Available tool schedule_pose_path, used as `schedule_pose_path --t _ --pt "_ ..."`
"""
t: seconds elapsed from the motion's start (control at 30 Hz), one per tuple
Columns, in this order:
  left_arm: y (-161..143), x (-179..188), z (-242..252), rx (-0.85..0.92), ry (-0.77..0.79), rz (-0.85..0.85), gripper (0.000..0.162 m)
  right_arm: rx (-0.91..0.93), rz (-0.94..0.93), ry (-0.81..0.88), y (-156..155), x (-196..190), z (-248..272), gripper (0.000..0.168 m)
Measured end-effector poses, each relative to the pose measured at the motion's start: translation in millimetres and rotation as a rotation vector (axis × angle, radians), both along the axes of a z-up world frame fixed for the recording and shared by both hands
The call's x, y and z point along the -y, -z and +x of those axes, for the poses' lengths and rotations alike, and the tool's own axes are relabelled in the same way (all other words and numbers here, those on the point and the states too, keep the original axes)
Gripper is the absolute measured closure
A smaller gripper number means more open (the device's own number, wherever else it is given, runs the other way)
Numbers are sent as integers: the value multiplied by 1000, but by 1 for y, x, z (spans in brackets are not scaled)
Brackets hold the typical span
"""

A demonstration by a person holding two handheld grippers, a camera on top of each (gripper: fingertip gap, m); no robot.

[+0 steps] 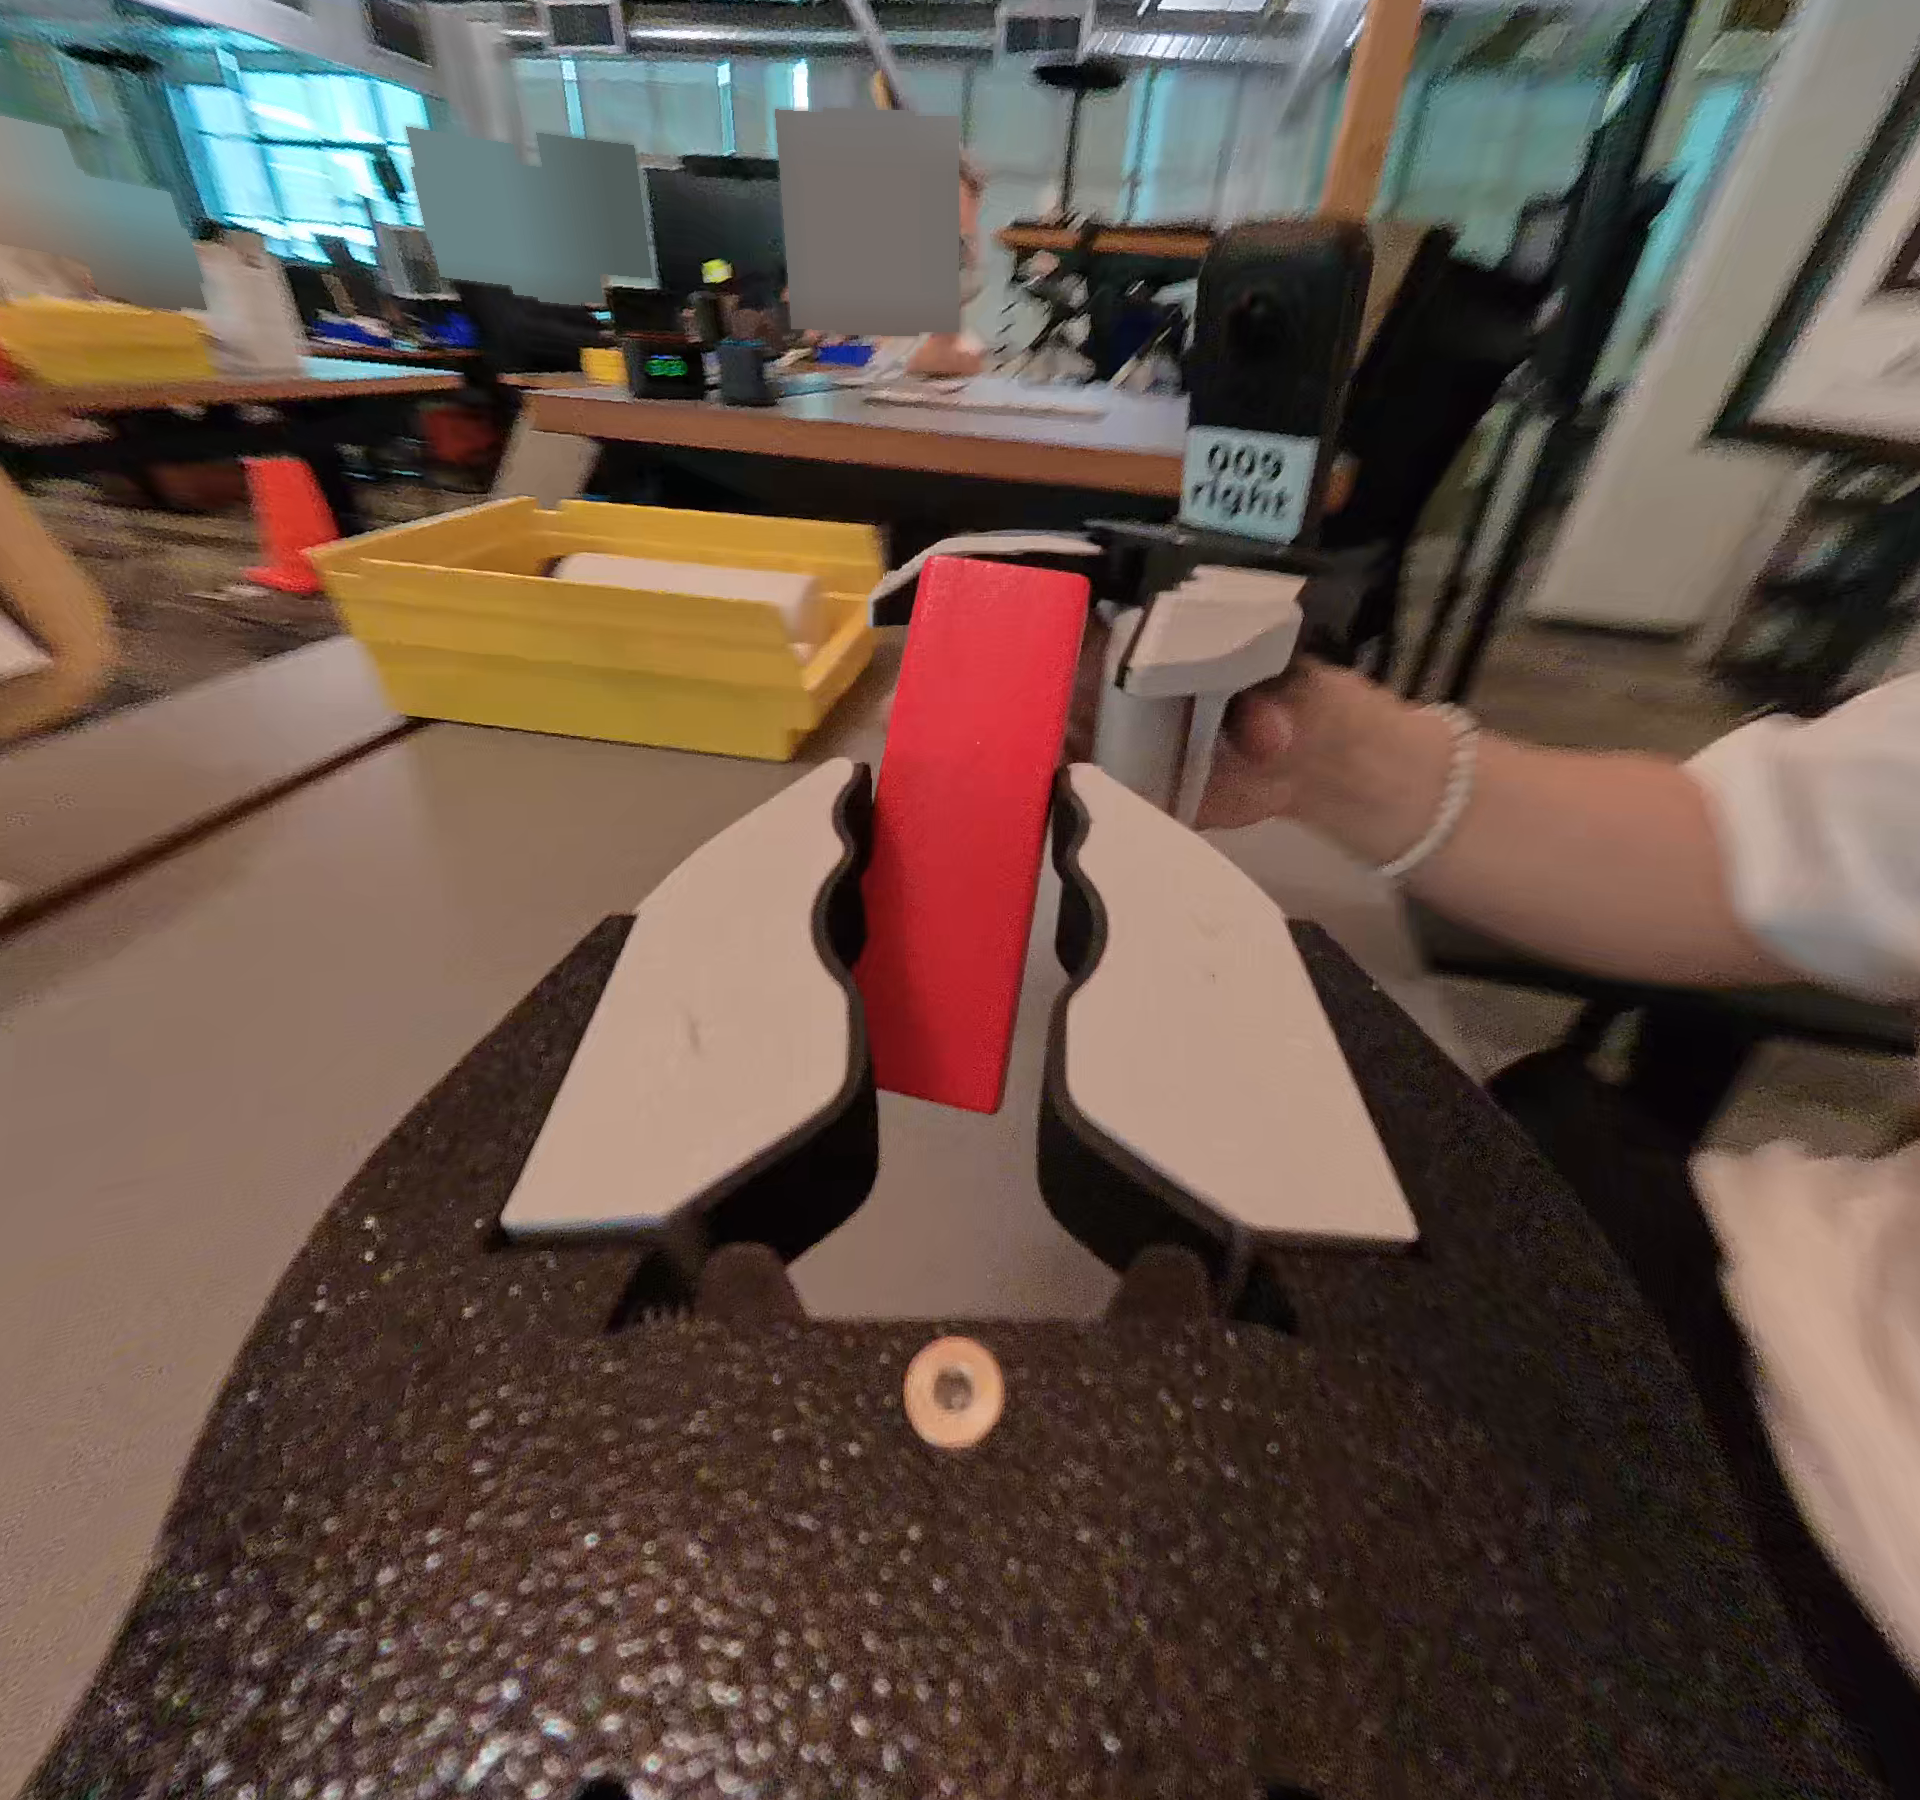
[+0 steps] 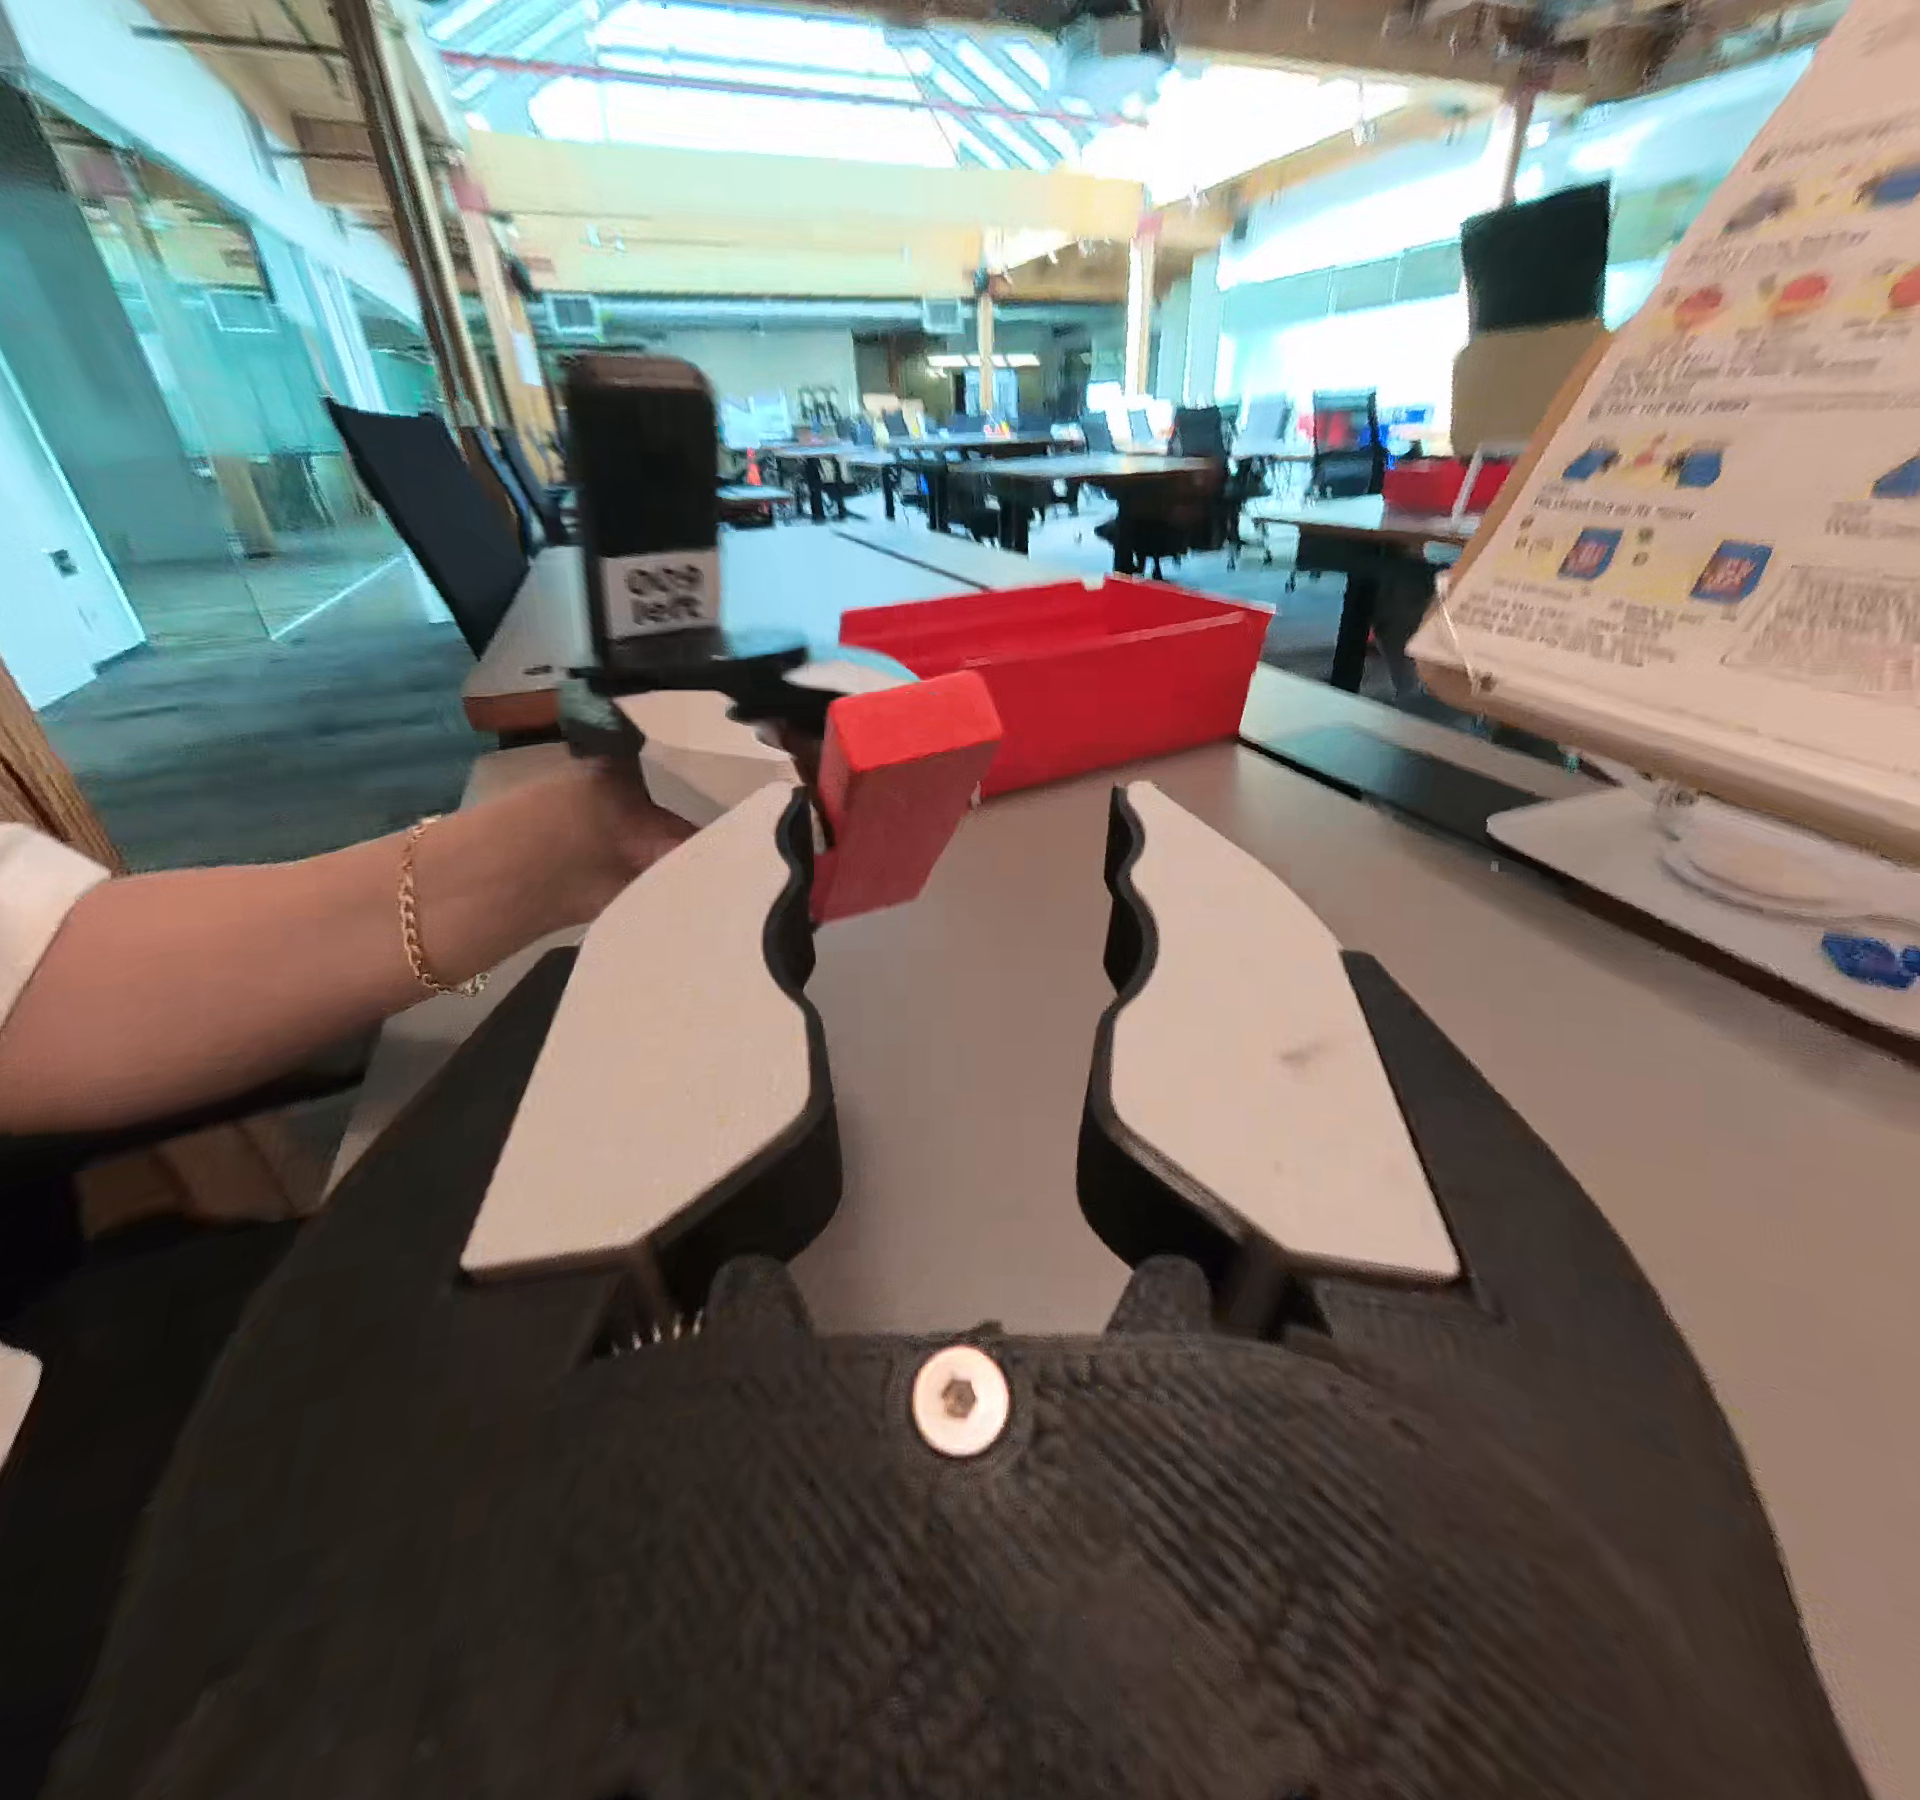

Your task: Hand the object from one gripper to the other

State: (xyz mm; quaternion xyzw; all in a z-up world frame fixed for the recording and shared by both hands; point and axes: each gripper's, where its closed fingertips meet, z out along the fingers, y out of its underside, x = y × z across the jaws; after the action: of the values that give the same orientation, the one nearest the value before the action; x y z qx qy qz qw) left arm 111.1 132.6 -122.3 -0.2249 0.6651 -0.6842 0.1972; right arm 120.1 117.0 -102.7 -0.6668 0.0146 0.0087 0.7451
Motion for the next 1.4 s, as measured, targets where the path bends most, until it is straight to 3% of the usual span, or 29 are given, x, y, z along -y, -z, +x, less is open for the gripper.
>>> schedule_pose_path --t 0.13,0.33,0.53,0.67,0.73,0.8,0.9,0.93,1.03,1.17,1.27,1.37,1.4 --pt "1 22 -25 -180 306 -173 130 191 17 -123 -3 9 -24 119" --pt "6 38 -61 -381 653 -276 129 179 48 -403 -5 23 -62 134" --pt "2 42 -73 -405 788 -362 129 234 -11 -500 1 23 -81 147" --pt "-11 21 -37 -235 485 -416 135 126 16 -320 -14 19 -48 152" --pt "-5 15 -27 -147 337 -272 132 43 26 -185 -18 16 -23 152" --pt "5 13 -22 -49 210 -46 129 -9 27 -158 -16 16 -14 152" --pt "19 11 -6 69 0 256 103 -73 3 -86 -10 10 -3 152" --pt "21 9 1 102 -80 340 102 -111 -1 -36 -9 9 5 152" --pt "24 9 15 203 -268 533 108 -233 32 86 -8 8 21 153" --pt "34 5 30 221 -483 701 118 -302 24 127 -3 4 23 152" --pt "34 3 34 196 -543 674 127 -232 5 158 -3 4 23 153" --pt "34 3 32 164 -488 616 128 -106 7 121 -6 5 16 151" --pt "35 3 31 131 -452 587 128 -64 19 106 -9 7 15 142"
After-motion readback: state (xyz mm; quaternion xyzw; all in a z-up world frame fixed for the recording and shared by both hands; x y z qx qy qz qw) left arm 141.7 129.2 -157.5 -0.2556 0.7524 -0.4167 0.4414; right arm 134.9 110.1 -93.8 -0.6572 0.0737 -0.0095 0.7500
